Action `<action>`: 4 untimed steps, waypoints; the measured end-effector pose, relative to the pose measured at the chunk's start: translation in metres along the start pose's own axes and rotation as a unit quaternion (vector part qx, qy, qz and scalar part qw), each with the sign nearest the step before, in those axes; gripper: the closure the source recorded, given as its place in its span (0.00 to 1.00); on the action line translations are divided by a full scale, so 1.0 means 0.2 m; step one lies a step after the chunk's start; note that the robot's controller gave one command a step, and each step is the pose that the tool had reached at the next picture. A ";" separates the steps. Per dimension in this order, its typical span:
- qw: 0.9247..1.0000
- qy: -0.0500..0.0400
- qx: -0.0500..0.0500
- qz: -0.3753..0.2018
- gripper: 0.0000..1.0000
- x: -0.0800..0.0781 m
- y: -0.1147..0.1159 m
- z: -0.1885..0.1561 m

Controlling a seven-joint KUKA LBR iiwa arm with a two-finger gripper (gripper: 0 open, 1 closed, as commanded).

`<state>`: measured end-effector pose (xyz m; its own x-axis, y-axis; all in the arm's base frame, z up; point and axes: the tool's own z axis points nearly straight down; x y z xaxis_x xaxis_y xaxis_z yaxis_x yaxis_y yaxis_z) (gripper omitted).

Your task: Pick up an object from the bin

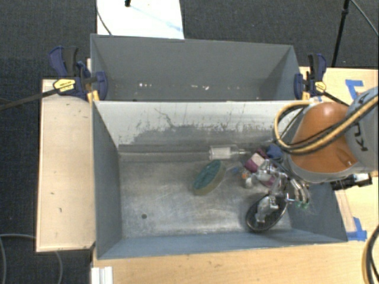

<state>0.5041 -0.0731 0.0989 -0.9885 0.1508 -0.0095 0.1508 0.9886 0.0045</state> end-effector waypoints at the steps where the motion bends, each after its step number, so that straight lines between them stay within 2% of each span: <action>1: 1.000 0.003 0.001 0.001 1.00 0.00 -0.01 0.00; 2: 1.000 0.003 0.001 0.000 1.00 0.00 -0.01 0.00; 3: 0.957 0.001 0.001 -0.292 1.00 -0.02 0.05 -0.47; 4: 0.961 -0.001 0.002 -0.276 1.00 -0.05 0.05 -0.92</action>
Offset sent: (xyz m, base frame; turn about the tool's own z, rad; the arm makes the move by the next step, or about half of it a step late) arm 0.0000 0.0000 0.0000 0.0000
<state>0.5142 -0.0646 0.2827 -0.9182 -0.3961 -0.0112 -0.3960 0.9182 -0.0061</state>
